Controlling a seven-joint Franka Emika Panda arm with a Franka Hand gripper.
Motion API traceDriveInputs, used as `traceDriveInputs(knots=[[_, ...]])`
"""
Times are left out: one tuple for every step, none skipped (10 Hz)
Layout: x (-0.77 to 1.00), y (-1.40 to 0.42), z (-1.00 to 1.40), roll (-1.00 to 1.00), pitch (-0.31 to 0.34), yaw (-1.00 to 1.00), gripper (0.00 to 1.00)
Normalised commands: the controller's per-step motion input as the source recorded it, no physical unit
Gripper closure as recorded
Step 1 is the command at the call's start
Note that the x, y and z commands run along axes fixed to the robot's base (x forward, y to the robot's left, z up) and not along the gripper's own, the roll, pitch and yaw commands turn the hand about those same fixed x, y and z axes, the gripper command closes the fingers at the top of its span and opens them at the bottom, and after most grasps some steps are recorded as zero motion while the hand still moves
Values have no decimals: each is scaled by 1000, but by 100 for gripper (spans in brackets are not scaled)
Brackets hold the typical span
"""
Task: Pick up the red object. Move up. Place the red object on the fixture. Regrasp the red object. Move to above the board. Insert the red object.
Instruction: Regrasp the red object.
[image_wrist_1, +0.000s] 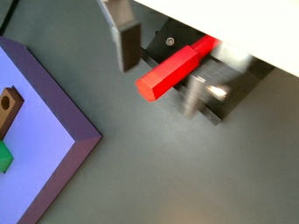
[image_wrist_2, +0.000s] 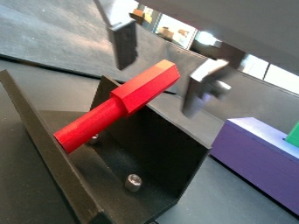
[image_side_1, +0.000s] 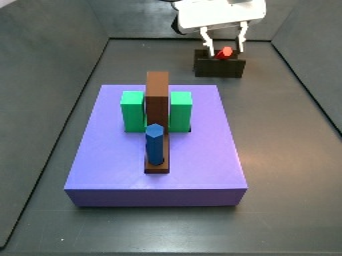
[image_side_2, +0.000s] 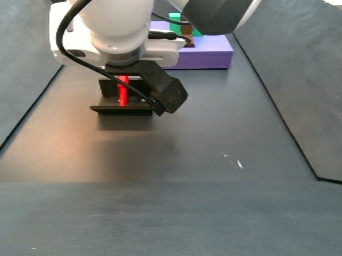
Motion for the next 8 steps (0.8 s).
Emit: traceDriveInputs(knots=[[97,74,809,-63,17,-63,0],[111,83,769,0,20,-83,0],[271,-57,603,546,0,-51,0],[180,-63,306,1000,0,-77,0],[23,0,74,1000,0,-91,0],[0,0,0,1000,0,-94,0],[0,0,0,1000,0,-89,0],[0,0,0,1000,0,-49,0]])
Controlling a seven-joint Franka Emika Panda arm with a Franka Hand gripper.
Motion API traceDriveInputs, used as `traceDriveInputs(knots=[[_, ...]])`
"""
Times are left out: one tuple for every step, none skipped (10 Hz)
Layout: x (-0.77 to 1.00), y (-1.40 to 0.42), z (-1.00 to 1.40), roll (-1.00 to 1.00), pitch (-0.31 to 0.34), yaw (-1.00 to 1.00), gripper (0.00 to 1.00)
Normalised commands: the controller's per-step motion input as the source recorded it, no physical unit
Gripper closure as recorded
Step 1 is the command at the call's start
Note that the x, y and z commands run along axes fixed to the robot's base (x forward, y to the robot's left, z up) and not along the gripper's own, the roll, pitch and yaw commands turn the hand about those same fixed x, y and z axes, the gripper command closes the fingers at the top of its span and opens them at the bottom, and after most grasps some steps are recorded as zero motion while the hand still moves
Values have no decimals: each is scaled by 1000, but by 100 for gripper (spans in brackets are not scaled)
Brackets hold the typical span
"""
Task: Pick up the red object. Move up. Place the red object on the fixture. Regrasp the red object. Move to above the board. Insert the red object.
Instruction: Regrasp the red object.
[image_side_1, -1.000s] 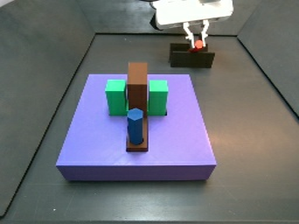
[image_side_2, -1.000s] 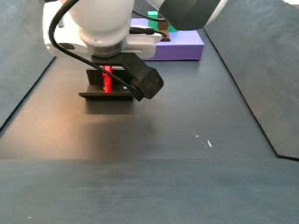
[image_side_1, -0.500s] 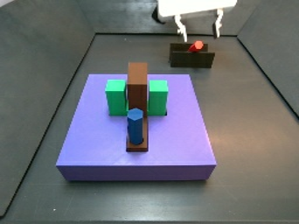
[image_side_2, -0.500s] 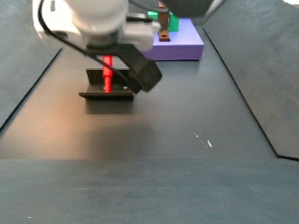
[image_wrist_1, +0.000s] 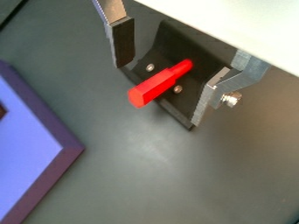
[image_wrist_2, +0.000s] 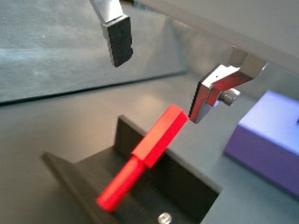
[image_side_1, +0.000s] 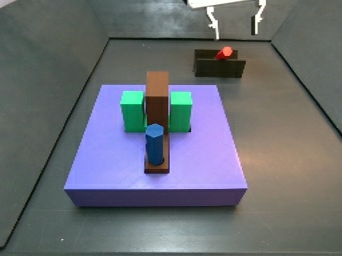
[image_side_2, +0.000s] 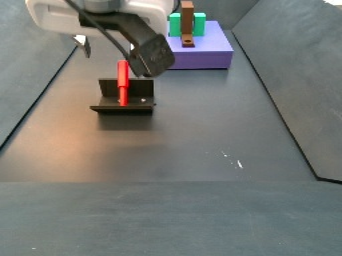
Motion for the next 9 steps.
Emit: traceDriveInputs(knots=[[0,-6,0,1000,0,-3,0],[0,0,0,1000,-34,0,0],[0,0,0,1000,-26,0,0],[0,0,0,1000,0,-3,0],[0,0,0,1000,0,0,0],[0,0,0,1000,6,0,0],[0,-23,17,1000,91,57,0],[-29,-37,51,1000,200,46,0],[-69,-40,66,1000,237,43,0]])
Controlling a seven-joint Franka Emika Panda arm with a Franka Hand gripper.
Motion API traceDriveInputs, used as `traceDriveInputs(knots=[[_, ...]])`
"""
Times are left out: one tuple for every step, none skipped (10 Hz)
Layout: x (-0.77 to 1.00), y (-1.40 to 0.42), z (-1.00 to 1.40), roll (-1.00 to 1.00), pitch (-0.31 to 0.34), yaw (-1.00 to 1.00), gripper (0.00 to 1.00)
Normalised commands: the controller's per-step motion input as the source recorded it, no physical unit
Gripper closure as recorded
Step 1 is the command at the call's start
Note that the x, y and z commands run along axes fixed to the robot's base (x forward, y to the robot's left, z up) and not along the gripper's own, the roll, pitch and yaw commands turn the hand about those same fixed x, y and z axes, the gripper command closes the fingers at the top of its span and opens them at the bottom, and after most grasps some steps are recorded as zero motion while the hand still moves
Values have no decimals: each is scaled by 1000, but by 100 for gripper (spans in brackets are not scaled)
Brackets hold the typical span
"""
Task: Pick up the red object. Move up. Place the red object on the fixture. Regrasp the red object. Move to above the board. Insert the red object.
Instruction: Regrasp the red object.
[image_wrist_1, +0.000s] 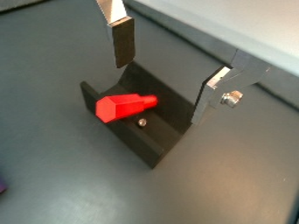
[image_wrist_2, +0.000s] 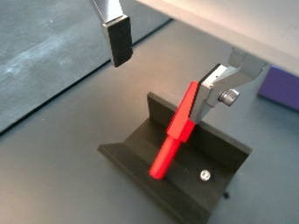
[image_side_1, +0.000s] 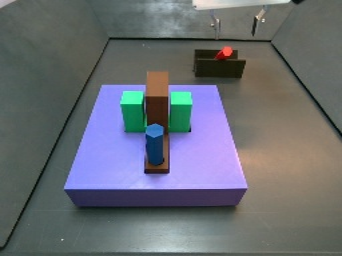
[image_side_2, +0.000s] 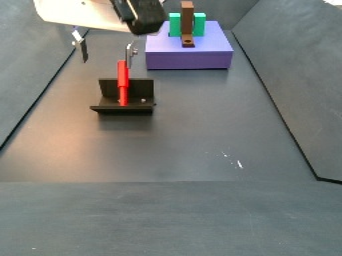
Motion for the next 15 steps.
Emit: traceDriveInputs(knots=[[-86,-109,66,1000,231,114,0],[-43,-209,34,1000,191,180,0],[0,-234,0,1000,109,229,0],[0,-91,17,1000,120,291,0],[0,-77,0,1000,91,329,0],[0,-114,0,1000,40,334,0],[0,-120,0,1000,26,337,0],[0,-154,0,1000,46,334,0],[0,-403,-297,1000,34,271,0],[0,-480,-546,771,9,277,0],[0,-486,-591,709,29,291,0],[0,-129,-391,397,137,89,0],[0,0,-89,131,29,0,0],[66,0,-29,440,169,0,0],[246,0,-34,871,237,109,0]])
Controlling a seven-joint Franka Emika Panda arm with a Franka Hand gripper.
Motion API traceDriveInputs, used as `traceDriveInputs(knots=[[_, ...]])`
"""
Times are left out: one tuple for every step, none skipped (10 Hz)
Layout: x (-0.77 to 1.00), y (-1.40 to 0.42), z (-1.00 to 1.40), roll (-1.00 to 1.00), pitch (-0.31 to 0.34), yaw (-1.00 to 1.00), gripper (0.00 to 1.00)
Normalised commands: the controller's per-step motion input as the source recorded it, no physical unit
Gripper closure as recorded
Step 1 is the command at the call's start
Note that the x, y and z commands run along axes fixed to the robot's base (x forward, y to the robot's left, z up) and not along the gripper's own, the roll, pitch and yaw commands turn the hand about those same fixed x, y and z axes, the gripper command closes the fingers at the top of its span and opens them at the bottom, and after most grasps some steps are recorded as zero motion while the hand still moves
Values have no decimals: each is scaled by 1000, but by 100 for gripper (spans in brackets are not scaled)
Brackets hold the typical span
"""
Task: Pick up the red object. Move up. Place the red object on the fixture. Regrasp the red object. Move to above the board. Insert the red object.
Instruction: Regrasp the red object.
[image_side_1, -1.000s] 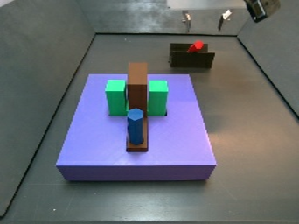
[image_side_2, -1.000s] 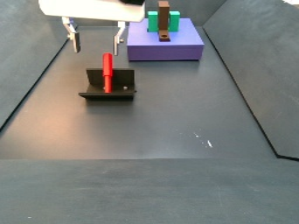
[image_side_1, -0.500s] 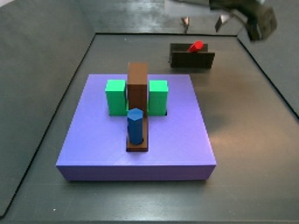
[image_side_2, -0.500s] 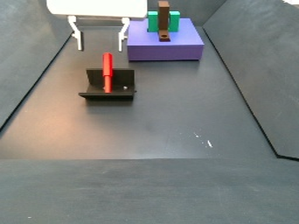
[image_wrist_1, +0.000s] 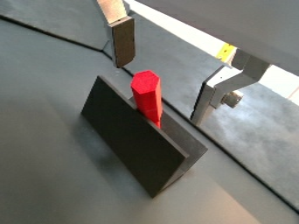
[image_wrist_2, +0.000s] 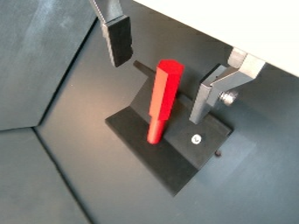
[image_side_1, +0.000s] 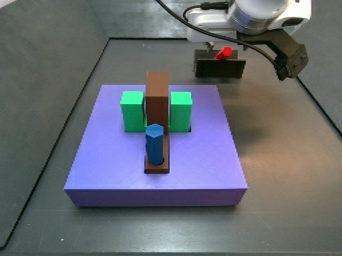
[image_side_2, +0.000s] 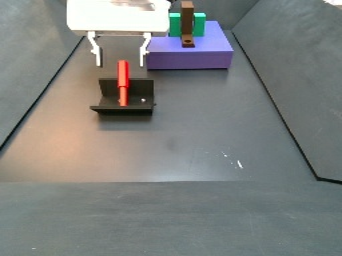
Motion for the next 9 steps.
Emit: traceDriveInputs(knots=[[183,0,-200,977,211,189,0],[103,-37,-317,771,174,174,0],[83,-77,-360,291,94,97,0],[3,-51,-297,0,17,34,0],[14,-60,-226,-191,0,14,0],[0,-6,-137,-211,0,11,0],[0,0,0,29,0,0,0],[0,0,31,60,34,0,0],[0,34,9,-6,0,0,0]])
